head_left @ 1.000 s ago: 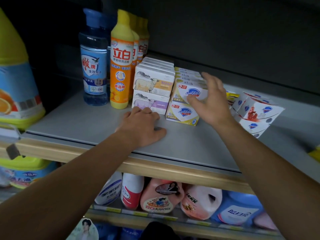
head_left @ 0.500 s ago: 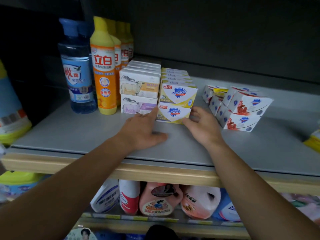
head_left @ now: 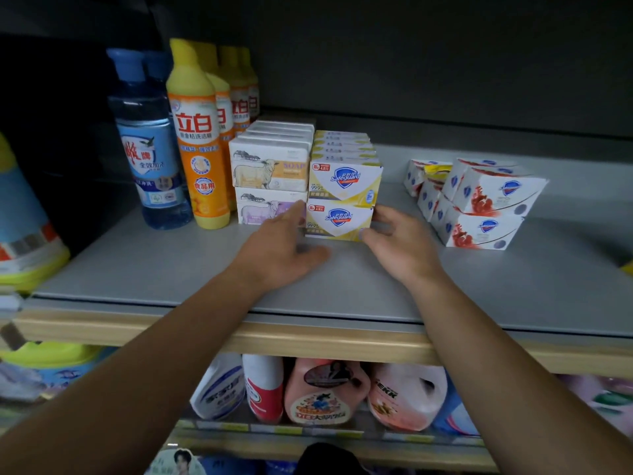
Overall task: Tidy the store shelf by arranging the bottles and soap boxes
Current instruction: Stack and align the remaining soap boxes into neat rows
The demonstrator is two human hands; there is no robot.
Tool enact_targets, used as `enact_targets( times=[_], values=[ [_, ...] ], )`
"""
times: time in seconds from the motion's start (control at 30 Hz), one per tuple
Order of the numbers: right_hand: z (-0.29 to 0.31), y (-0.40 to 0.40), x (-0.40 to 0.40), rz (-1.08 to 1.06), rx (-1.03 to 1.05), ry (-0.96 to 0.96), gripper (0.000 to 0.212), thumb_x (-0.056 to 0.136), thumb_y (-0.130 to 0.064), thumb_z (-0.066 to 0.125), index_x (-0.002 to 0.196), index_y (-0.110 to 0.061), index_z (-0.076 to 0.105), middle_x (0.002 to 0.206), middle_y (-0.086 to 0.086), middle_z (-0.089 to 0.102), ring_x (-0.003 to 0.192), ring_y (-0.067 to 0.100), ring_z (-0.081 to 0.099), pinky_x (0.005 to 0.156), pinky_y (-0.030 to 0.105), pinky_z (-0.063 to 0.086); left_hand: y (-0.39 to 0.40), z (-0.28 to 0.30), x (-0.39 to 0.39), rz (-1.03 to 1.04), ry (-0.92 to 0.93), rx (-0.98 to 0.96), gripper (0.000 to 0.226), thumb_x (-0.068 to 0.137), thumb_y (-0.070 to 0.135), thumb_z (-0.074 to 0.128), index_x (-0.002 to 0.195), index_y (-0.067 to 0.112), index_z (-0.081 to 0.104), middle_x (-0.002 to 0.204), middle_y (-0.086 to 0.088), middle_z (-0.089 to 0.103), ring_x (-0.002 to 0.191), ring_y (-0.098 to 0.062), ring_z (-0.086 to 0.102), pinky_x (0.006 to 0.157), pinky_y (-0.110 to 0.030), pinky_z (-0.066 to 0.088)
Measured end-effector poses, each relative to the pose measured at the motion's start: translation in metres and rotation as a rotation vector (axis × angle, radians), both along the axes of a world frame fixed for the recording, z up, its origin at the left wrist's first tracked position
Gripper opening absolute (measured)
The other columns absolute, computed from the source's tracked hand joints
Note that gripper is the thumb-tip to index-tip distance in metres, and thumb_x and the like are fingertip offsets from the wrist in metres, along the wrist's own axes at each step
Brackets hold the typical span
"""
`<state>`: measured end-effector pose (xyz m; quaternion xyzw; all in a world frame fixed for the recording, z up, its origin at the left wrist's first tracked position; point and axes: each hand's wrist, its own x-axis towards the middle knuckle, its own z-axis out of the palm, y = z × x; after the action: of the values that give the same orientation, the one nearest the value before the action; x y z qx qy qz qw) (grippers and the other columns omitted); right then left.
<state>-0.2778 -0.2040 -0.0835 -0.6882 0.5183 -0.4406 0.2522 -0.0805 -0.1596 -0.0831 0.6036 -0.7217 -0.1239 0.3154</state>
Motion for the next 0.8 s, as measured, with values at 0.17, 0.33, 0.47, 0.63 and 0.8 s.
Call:
enact_targets(
  times=[0.17, 0.33, 0.47, 0.63, 0.8],
  values=[
    [0.0007, 0.0022, -0.0005, -0.01, 0.014, -0.05, 0.029, 0.079, -0.017, 0.065, 0.101, -0.034, 0.073, 0.094, -0.017, 0.073, 0.088, -0.005, 0.065, 0.08, 0.02, 0.049, 0.0034, 0.0005, 0.0013, -0.086, -0.038, 0.002, 0.079, 0.079, 0.052, 0.065, 0.148, 0.031, 0.033, 0.142, 0.009, 0.05, 0.124, -0.017, 0.049, 0.102, -0.033, 0.041],
    [0.0026, 0.0032, -0.0021, 0.014, 0.032, -0.007, 0.029, 0.079, -0.023, 0.065, 0.103, -0.036, 0.073, 0.095, -0.02, 0.073, 0.087, -0.001, 0.066, 0.083, 0.025, 0.052, 0.003, 0.0041, -0.0005, -0.085, -0.101, 0.072, 0.094, 0.068, 0.067, 0.052, 0.151, 0.034, 0.021, 0.149, 0.006, 0.044, 0.135, -0.022, 0.042, 0.108, -0.042, 0.037],
    [0.0038, 0.0046, -0.0016, 0.045, 0.064, 0.001, 0.033, 0.079, -0.026, 0.068, 0.109, -0.039, 0.071, 0.099, -0.018, 0.073, 0.089, 0.006, 0.069, 0.093, 0.034, 0.053, 0.0044, 0.0052, -0.0009, -0.077, -0.103, 0.071, 0.096, 0.068, 0.067, 0.051, 0.152, 0.031, 0.021, 0.151, 0.006, 0.042, 0.136, -0.021, 0.04, 0.109, -0.042, 0.036],
    [0.0045, 0.0055, -0.0012, 0.055, 0.075, 0.007, 0.033, 0.079, -0.026, 0.067, 0.109, -0.038, 0.071, 0.1, -0.016, 0.073, 0.091, 0.005, 0.068, 0.093, 0.033, 0.052, 0.0045, 0.0049, -0.0003, -0.076, -0.085, 0.064, 0.092, 0.069, 0.066, 0.052, 0.151, 0.033, 0.024, 0.15, 0.007, 0.042, 0.137, -0.02, 0.039, 0.109, -0.042, 0.036],
    [0.0055, 0.0068, 0.0015, 0.004, 0.055, -0.059, 0.047, 0.08, -0.023, 0.067, 0.124, -0.036, 0.06, 0.118, -0.023, 0.064, 0.091, -0.002, 0.065, 0.076, 0.018, 0.048, 0.003, 0.0029, -0.0003, -0.063, -0.036, 0.043, 0.087, 0.071, 0.061, 0.058, 0.148, 0.034, 0.03, 0.147, 0.009, 0.045, 0.131, -0.017, 0.044, 0.107, -0.037, 0.039]
  ],
)
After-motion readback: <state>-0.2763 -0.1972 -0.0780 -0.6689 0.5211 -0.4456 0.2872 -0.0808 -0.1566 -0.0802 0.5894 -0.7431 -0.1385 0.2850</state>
